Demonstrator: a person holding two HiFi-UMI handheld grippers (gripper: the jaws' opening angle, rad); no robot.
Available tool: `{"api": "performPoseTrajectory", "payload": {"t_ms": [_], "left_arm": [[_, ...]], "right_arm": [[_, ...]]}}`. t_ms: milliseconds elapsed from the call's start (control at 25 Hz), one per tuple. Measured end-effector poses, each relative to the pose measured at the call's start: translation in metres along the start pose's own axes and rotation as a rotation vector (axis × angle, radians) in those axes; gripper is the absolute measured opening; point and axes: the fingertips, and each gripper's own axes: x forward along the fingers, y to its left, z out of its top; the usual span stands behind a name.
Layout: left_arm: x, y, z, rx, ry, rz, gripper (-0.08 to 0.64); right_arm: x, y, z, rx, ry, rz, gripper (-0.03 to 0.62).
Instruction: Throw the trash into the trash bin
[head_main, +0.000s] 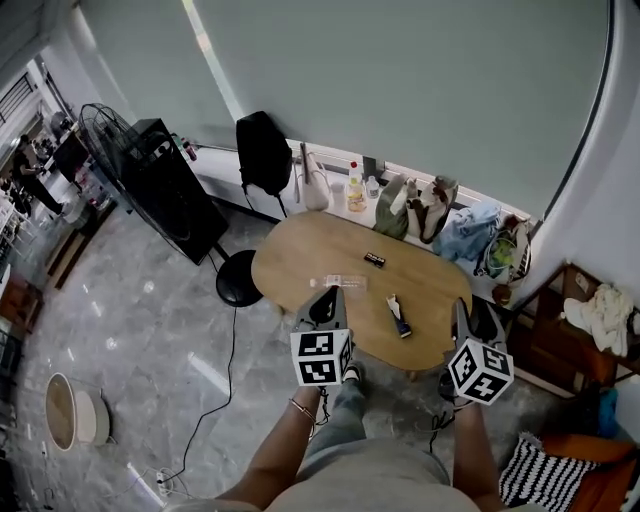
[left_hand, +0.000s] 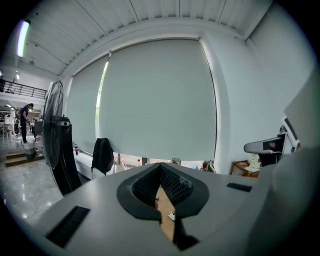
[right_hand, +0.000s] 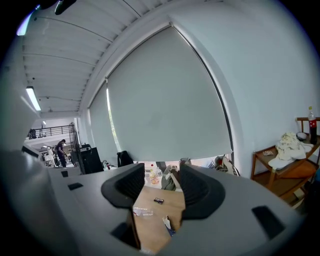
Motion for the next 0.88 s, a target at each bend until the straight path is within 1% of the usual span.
{"api": "performPoseTrajectory", "payload": {"t_ms": [280,440,560,720,880], "left_arm": [[0.109,0.061,0.042,0.011,-0.003,-0.067,0.012],[0.162,0.089,0.058,0.025,0.011,-0.103,0.012],[0.191,0.107,0.058,0.025,0.037,-0.115,0.012],[0.226,0.124,0.050,-0.003,0.075,-0.112,0.012],[0.244,0.132,0.042,-0.024,0.093,-0.106,0.012]], "right_arm": [[0.106,0.039,0.038,-0.009,-0.029,-0.043,0.227],[0.161,0.059,0.048,-0.012,-0.024,-0.056,0.229],[0.190,0.067,0.047,-0.005,-0.007,-0.073,0.229],[0.223,0.069,0.043,-0.010,0.017,-0.081,0.229],[0.248,0.070,0.035,-0.013,0.040,-0.075,0.230]]}}
